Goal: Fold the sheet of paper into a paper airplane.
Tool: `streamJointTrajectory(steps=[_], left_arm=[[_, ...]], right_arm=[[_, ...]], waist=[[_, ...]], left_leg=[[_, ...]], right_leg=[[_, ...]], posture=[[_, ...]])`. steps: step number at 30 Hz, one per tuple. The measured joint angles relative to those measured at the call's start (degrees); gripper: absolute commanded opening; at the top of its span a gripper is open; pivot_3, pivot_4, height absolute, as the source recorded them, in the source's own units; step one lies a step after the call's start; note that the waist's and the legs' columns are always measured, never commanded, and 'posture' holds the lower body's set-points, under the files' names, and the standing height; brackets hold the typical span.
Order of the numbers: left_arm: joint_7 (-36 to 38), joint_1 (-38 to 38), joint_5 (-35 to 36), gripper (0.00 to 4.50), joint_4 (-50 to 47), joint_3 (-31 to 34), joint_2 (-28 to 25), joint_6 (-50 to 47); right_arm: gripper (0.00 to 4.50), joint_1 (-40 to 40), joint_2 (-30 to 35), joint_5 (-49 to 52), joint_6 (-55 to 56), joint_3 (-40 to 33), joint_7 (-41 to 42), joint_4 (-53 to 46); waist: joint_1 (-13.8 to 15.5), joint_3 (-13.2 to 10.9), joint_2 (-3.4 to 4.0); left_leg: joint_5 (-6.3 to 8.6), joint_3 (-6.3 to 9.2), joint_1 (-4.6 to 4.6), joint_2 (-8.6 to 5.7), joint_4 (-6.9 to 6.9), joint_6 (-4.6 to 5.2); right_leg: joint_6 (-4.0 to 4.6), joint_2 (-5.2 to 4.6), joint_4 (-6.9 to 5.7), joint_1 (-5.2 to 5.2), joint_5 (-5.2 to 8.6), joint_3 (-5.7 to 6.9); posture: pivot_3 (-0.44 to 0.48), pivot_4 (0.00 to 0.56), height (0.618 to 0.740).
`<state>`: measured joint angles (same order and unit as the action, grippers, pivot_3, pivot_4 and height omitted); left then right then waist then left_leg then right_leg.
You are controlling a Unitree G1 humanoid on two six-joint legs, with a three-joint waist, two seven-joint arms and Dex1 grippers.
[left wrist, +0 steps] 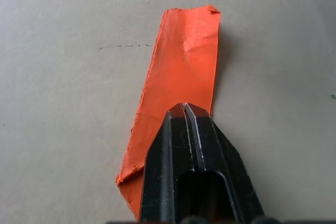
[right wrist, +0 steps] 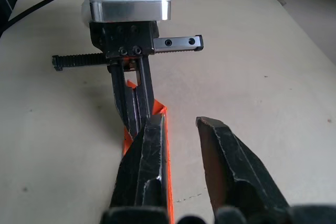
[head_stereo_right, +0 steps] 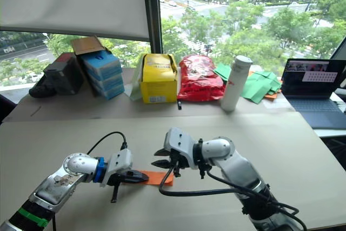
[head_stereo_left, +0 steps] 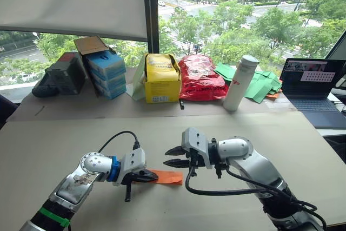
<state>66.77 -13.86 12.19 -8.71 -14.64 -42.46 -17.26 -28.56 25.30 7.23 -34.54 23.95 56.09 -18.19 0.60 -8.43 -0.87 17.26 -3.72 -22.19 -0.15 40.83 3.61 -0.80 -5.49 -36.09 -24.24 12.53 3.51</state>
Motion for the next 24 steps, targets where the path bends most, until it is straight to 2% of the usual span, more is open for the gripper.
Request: streamJointTrajectory(steps=[8, 24], left_arm=[[-0.50, 0.24, 0.01, 0.00, -0.46, 0.25, -0.01, -0.48], [-1.17, -0.29, -0.18, 0.00, 0.02, 0.25, 0.10, -1.48]], right_arm=[[0.01, 0.09, 0.09, -5.70, 1.99, 7.84, -1.54, 5.77], [0.01, -2.21, -0.63, -6.48, -1.84, 9.27, -1.66, 7.81]], waist=[[-0.09, 0.00, 0.00], [-0.14, 0.06, 0.04]], left_leg=[[-0.02, -0.01, -0.01, 0.01, 0.00, -0.03], [-0.01, 0.00, 0.20, 0.04, -0.02, -0.02]], right_leg=[[-0.01, 0.06, -0.02, -0.02, 0.00, 0.00], [0.00, 0.07, -0.06, 0.12, 0.00, -0.02]], posture=[[0.000, 0.150, 0.740], [0.000, 0.150, 0.740]])
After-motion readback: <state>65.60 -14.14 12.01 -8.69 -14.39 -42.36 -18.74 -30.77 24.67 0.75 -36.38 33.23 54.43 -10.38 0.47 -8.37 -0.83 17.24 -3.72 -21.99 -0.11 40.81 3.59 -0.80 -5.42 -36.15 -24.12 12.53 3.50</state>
